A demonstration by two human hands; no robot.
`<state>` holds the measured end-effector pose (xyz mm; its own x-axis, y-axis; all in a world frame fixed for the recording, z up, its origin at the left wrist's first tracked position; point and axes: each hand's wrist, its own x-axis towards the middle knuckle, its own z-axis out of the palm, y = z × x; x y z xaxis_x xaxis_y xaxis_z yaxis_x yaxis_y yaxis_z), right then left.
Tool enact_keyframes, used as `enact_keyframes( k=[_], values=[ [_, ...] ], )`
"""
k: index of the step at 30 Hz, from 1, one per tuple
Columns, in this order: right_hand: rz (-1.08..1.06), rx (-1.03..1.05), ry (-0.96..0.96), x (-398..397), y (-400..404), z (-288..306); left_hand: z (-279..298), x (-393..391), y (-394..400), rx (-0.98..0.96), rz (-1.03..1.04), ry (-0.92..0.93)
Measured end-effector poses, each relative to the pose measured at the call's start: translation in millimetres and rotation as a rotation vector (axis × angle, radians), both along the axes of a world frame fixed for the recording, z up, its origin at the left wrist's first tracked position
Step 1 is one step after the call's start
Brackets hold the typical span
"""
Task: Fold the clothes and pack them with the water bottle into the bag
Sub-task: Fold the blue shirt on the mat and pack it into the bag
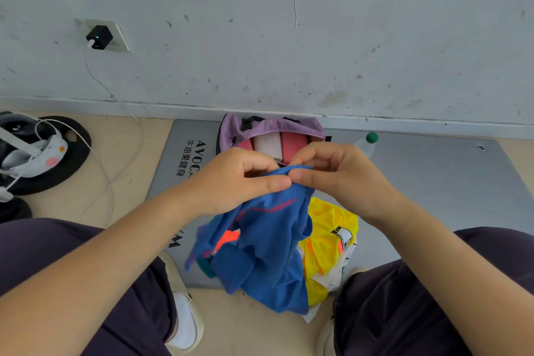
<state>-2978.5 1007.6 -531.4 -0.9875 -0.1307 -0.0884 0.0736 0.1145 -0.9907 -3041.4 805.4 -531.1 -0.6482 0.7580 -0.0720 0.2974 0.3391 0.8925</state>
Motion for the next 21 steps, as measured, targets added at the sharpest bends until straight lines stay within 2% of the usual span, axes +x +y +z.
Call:
enact_keyframes(
  k=[2,4,6,7,9,12,15,17,19,21],
  values=[
    [-0.004,-0.013,-0.028,0,1,-1,2,1,-1,0.046,0.038,-0.032],
    [0.05,-0.006,-0.07,-1,2,-3,4,3,-2,0.146,0.084,-0.212],
    [0.157,0.08,-0.122,-1,6,-6,6,4,0,0.259,0.168,-0.366],
    [0.218,0.138,-0.162,-2,9,-7,6,2,1,0.286,0.223,-0.36],
    [0.337,0.24,-0.233,-2,12,-13,8,-2,0,0.239,0.303,-0.222],
    [0.376,0.272,-0.243,-2,13,-20,5,-9,-5,0.028,0.317,-0.014],
    [0.299,0.177,-0.216,-4,15,-21,1,-15,-12,-0.219,0.264,0.02],
    [0.245,0.137,-0.211,-5,18,-19,-2,-18,-16,-0.314,0.216,0.02],
    [0.211,0.143,-0.206,-6,19,-19,-3,-18,-18,-0.293,0.226,0.077],
    [0.217,0.194,-0.211,-7,20,-21,-4,-19,-17,-0.163,0.311,0.123]
  ],
)
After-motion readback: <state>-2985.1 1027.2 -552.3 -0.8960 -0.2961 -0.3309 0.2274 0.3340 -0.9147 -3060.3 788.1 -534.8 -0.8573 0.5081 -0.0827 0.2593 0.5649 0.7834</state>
